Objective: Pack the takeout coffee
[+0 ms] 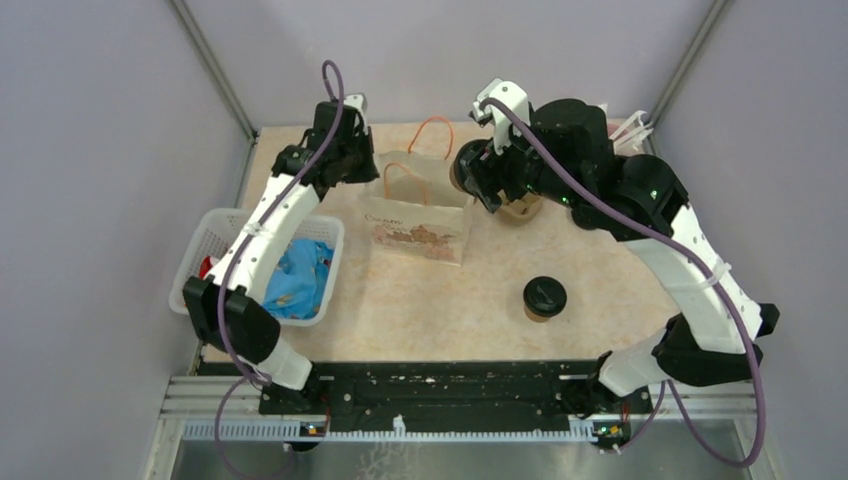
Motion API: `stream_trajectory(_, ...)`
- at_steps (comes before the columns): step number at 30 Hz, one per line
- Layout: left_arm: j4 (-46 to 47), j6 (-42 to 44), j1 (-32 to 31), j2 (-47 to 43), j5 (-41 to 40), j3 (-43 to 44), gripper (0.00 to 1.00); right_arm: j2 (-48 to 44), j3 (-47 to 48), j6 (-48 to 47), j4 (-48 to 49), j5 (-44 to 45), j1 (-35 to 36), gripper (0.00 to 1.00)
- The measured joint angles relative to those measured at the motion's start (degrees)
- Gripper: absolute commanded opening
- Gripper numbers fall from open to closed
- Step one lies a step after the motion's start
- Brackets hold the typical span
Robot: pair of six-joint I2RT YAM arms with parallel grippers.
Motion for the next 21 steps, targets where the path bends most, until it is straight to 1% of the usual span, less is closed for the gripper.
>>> stream_trajectory(4,9.3,1.0,-1.5,-10.3,-0.5,-14.8,0.00,-2.3,-2.4,-0.2,0.9,-4.0,0.0,0.64)
stream_trajectory(8,21.9,1.6,-2.6,-25.2,-0.1,-32.0,0.00,-8.8,-8.8,-0.3,3.3,-9.0,0.0,0.64)
stream_trajectory(10,27.0,2.0,-2.7,-30.9,0.3,-38.2,0.00,-12.7,-11.8,-0.2,5.4,-11.6,0.0,0.63)
stream_trajectory(13,34.8,3.0,-2.7,-36.0,1.7,-45.1,0.00,-18.3,-14.9,1.4,8.5,-13.1,0.0,0.62)
stream_trajectory(17,44.3,4.2,-2.8,-40.7,4.4,-52.9,0.00,-24.7,-19.0,3.7,11.6,-11.6,0.0,0.62)
stream_trajectory(21,51.8,5.7,-2.8,-44.4,7.1,-58.8,0.00,-27.5,-20.8,4.6,11.8,-11.0,0.0,0.63)
